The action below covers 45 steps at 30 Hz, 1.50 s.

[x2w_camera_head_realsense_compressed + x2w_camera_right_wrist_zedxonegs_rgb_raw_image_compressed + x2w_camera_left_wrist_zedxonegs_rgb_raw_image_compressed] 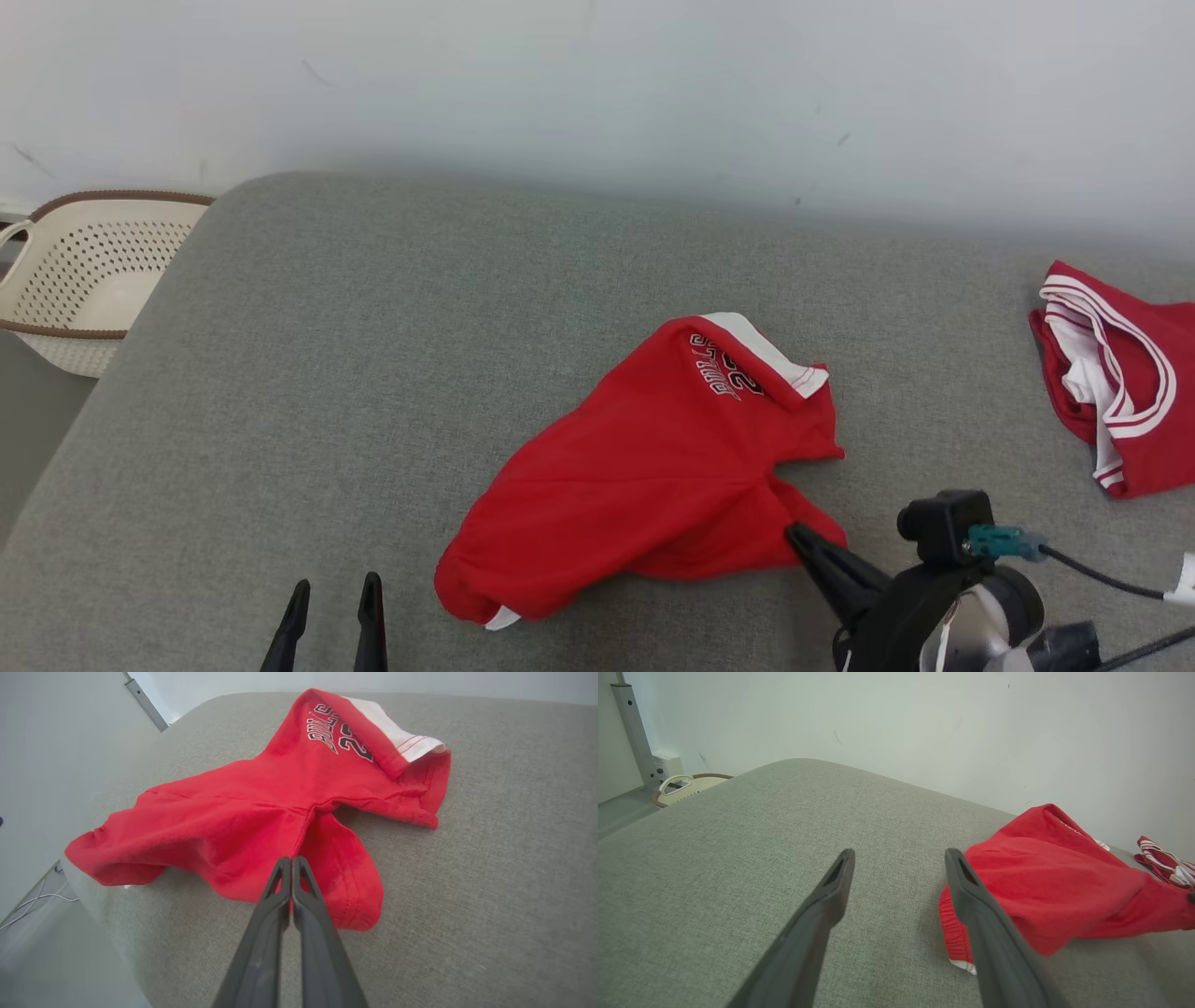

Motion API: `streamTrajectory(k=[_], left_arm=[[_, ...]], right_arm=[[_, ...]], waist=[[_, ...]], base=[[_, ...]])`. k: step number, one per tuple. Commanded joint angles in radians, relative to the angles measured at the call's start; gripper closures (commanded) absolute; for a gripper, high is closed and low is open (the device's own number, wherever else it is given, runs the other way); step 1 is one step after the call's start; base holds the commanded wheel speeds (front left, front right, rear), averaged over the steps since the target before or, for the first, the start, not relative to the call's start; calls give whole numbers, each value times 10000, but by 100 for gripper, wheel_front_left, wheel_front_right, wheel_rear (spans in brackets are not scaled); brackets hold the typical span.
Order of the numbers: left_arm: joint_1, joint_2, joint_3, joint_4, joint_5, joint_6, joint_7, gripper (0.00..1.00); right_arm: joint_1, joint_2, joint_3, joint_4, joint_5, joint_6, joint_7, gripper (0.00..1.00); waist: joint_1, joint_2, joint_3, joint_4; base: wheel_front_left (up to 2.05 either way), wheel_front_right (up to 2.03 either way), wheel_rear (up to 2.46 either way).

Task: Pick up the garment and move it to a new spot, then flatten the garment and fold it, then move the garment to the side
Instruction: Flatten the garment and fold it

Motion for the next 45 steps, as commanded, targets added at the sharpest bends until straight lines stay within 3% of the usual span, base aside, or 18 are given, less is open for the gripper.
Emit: streamTrajectory(k=[1,2,3,11,18,38,39,40,41,45], left_arm=[[123,5,57,-9,-82,54,-40,0],[123,5,57,-9,-82,54,-40,0],[93,3,51,8,-83,41,-40,0],[-179,2,119,72,-10,-63,-40,0],[-229,3,54,109,-3,-89,-40,0],[-392,2,-54,154,-5,-78,-40,0],[-388,3,-59,162,-14,-70,-40,0],[-379,3,-54,168,-21,-69,-40,0],[-370,2,-53,174,-24,-74,-40,0],[-332,2,1,181,-43,-78,-40,0]], right_arm=[[548,235,-326,-431,-171,5,195,62],[548,235,-326,-431,-171,5,195,62],[719,258,-557,-606,-362,5,266,0],[1503,885,-2036,-1860,-1013,5,-75,0],[1436,1161,-2370,-1635,-1189,5,-29,0],[-634,1490,-812,2407,64,5,-621,0],[-708,1503,-701,2508,170,5,-658,24],[-800,1516,-570,2552,226,5,-749,87],[-889,1525,-463,2572,306,5,-868,100],[-1218,1435,-143,2471,412,5,-1496,100]], waist=[[1,0,110,-78],[1,0,110,-78],[1,0,150,-90],[1,0,269,-210],[1,0,283,-125],[1,0,515,608],[1,0,508,629],[1,0,498,643],[1,0,485,652],[1,0,432,630]], base=[[0,0,0],[0,0,0],[0,0,0],[0,0,0],[0,0,0],[0,0,0],[0,0,0],[0,0,0],[0,0,0],[0,0,0]])
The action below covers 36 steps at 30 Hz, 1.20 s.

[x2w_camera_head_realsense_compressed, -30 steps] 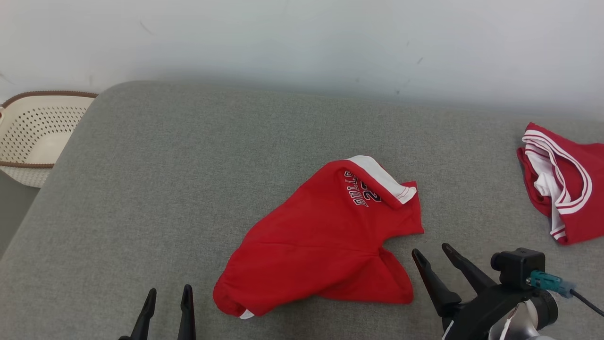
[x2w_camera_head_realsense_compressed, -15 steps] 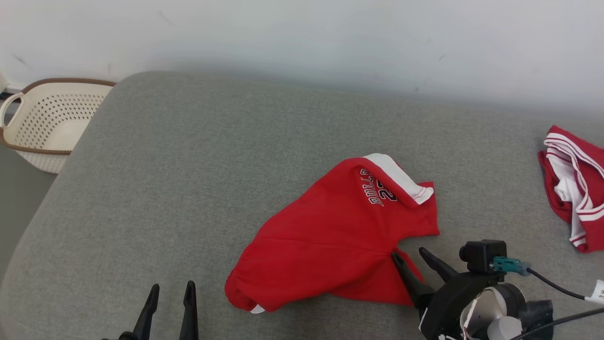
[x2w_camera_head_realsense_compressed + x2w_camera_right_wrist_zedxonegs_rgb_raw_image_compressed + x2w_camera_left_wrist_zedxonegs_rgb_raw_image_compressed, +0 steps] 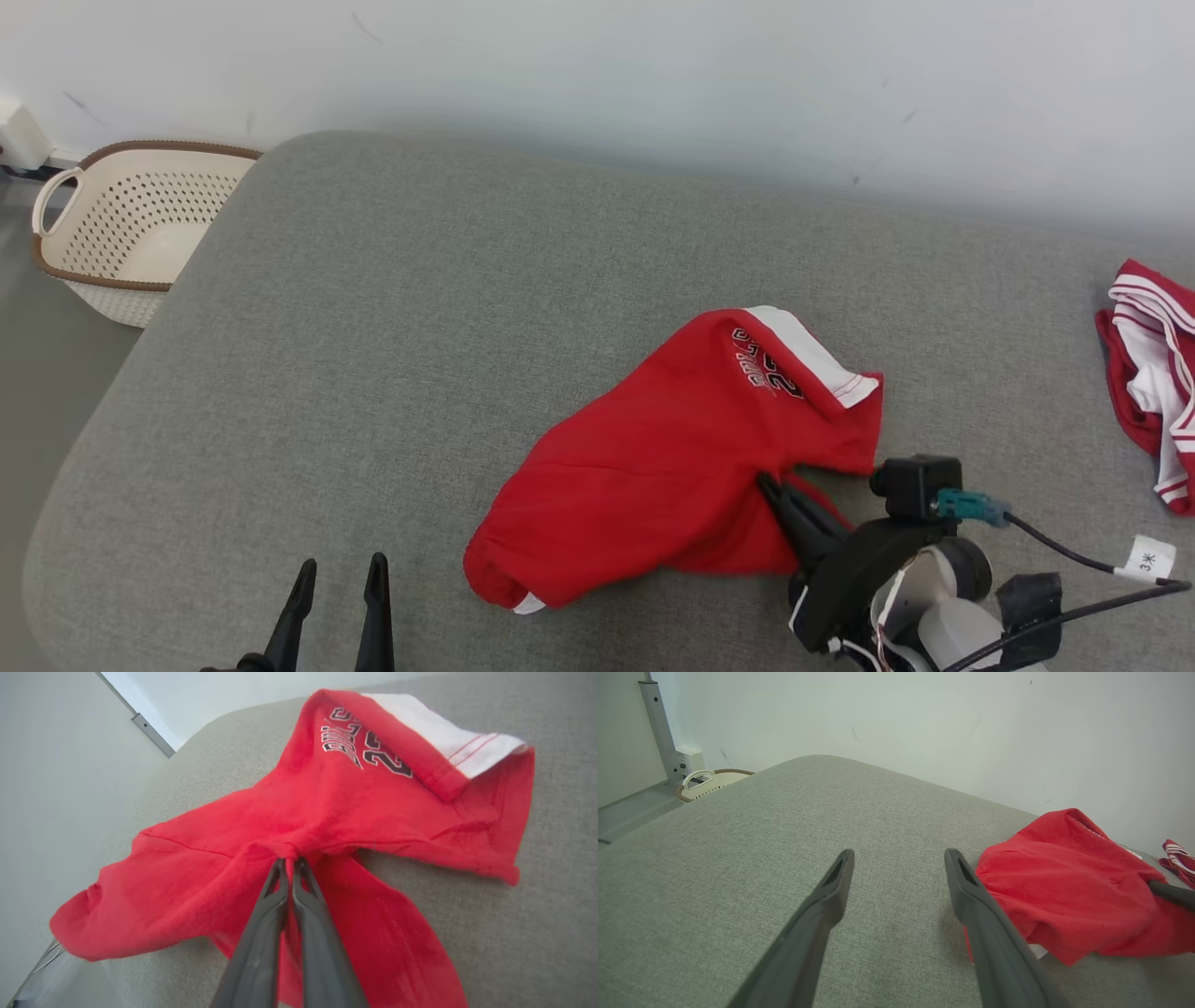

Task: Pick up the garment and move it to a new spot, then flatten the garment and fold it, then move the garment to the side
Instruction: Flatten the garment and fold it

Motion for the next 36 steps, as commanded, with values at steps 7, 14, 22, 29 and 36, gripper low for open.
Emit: streamTrajectory(k=[7,14,22,29,36], left_arm=[[131,-1,59,-55,-63,61,-40,0],[-42,-1,-69,-49,-92,73,-40,0],[-275,-2,-229,90,-171,-18,-40,0],[-408,-2,-467,218,-269,47,-40,0],[-184,1,-460,247,-310,93,-40,0]], right_arm=[[-643,-62,347,-856,479,6,-1075,100],[-2034,184,409,-247,356,6,-972,100],[-4249,881,823,2204,215,6,-709,100],[-5613,1253,1415,4832,-288,6,-1666,10],[-5688,1500,2046,5886,34,6,-2085,0]], waist=[[0,0,-55,-125],[0,0,74,-164],[0,0,298,128],[0,0,315,381],[0,0,98,217]], base=[[0,0,0],[0,0,0],[0,0,0],[0,0,0],[0,0,0]])
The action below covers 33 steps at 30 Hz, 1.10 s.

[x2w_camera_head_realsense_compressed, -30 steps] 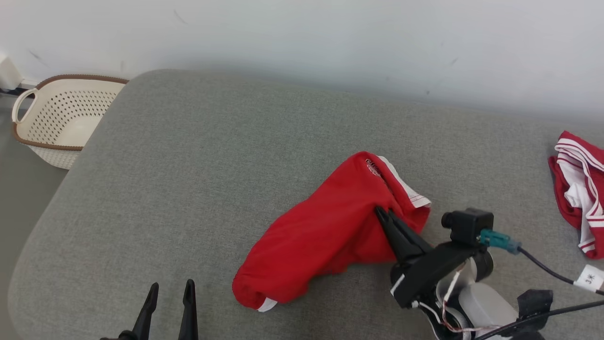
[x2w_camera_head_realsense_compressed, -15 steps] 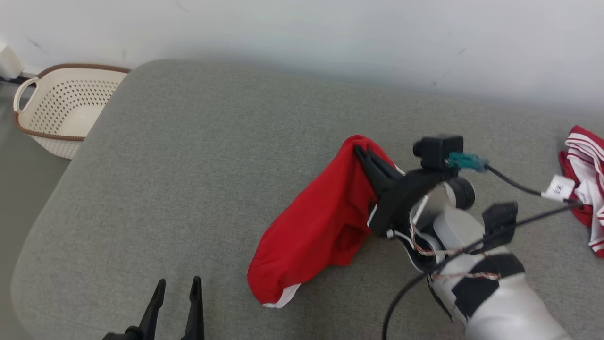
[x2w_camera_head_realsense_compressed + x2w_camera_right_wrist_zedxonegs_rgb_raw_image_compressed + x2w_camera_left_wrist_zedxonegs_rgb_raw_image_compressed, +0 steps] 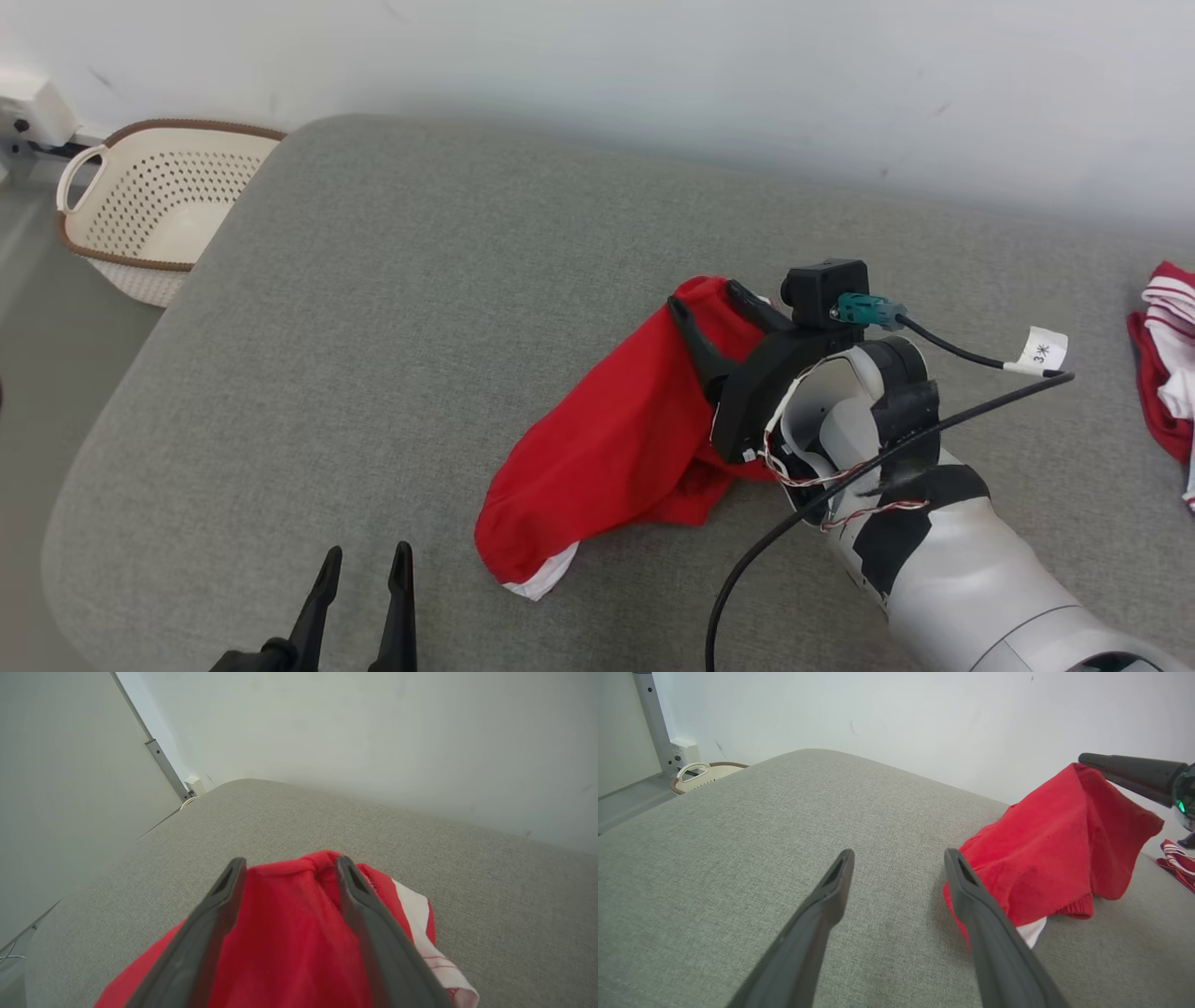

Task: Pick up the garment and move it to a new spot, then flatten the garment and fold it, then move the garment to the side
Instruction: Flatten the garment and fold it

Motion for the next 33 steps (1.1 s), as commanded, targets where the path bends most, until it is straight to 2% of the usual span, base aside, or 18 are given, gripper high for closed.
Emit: streamTrajectory(k=[1,7,10,15,19,23,29,33], left_arm=[[208,1,42,18,-70,-3,-40,0],[373,1,158,-83,41,12,-40,0],[422,3,205,-96,59,3,-40,0],[364,1,188,-95,100,-39,-40,0],[473,-1,252,-96,133,-72,-40,0],[590,-1,307,-85,148,-80,-40,0],[538,1,307,29,144,-158,-40,0],[510,1,275,128,94,-173,-40,0]], right_arm=[[175,-43,163,-29,293,6,-81,0],[794,-635,516,-1261,1149,6,-689,0],[1138,-860,663,-1754,1531,6,-563,0],[1803,-1648,328,-2901,1685,6,-1042,0],[2590,-2124,-452,-3722,1035,6,-1279,0],[3650,-2118,-1692,-4809,124,6,-1316,0],[5471,-1615,-3553,-6655,-1757,6,-1315,0],[6527,-1221,-4413,-7549,-2779,6,-1315,0]], waist=[[-1,0,-124,-152],[-1,0,-267,-521],[-1,0,-274,-669],[-1,0,-308,-833],[-1,0,-357,-989],[-1,0,-368,-1175],[-1,0,-313,-1403],[-1,0,-266,-1517]], base=[[0,0,0],[0,0,0],[0,0,0],[0,0,0],[0,0,0],[0,0,0],[0,0,0],[0,0,0]])
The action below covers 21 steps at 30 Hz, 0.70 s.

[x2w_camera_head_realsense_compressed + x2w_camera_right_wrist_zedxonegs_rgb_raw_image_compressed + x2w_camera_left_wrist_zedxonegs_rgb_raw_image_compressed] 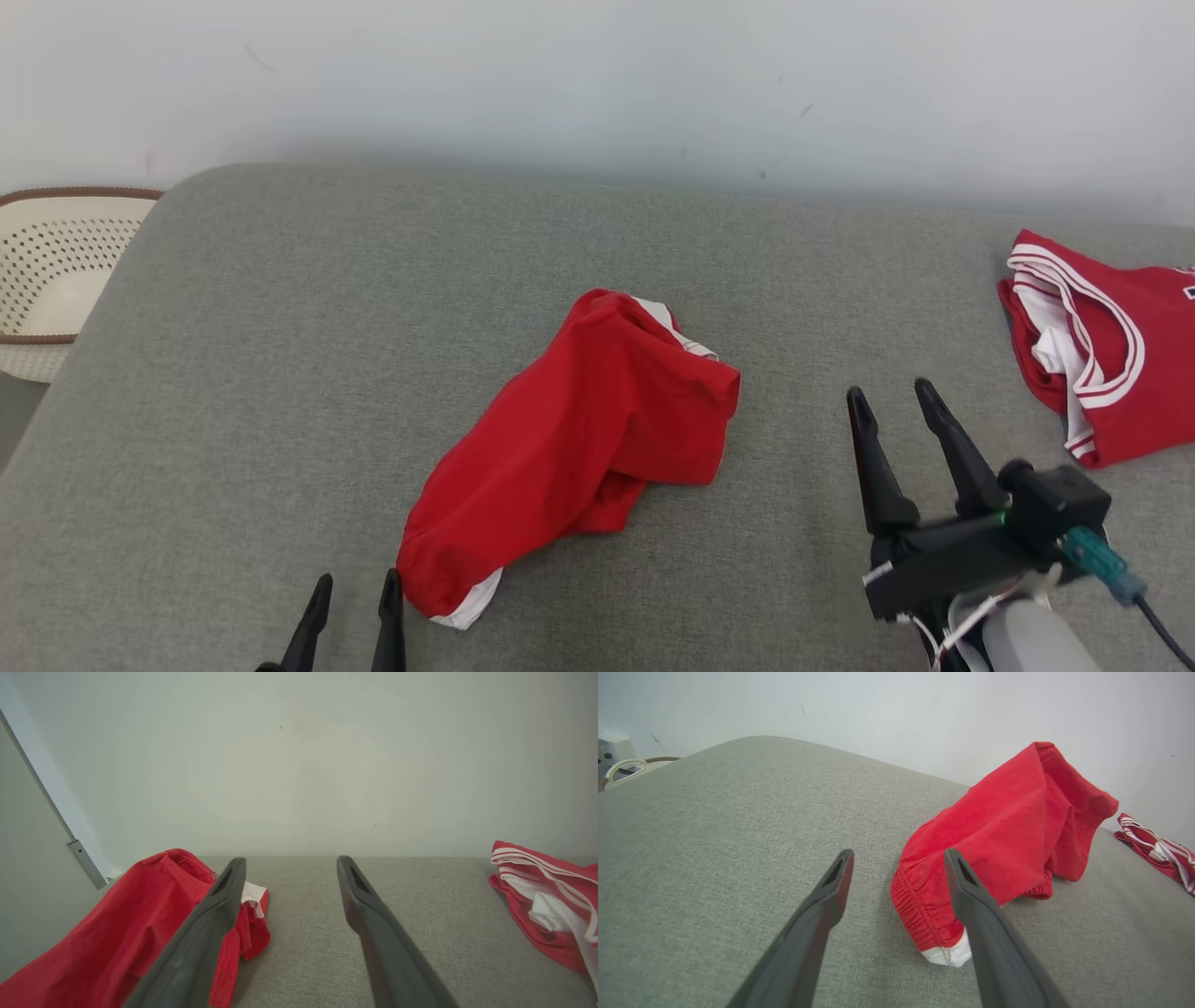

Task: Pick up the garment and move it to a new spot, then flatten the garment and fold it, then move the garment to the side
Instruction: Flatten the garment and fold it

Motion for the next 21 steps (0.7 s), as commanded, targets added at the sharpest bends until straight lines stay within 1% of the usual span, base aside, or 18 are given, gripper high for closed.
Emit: streamTrajectory(k=[1,4,9,15,21], left_arm=[[95,-2,-33,59,-54,-23,-40,0],[78,1,-75,234,-110,-77,-40,0],[38,-3,-273,740,-193,-206,-40,0],[-196,2,-536,1517,-279,-362,-40,0],[-379,2,-594,1945,-368,-438,-39,0]], right_arm=[[306,112,-157,-158,-213,6,-40,0],[823,441,-483,-473,-559,6,-41,0],[1238,753,-628,-738,-879,6,66,0],[1237,865,-525,-901,-969,6,170,0],[1209,861,-527,-957,-973,6,206,0]], waist=[[1,0,31,-45],[1,0,70,-101],[1,0,167,-275],[1,0,301,-565],[1,0,407,-816]], base=[[0,0,0],[0,0,0],[0,0,0],[0,0,0],[0,0,0]])
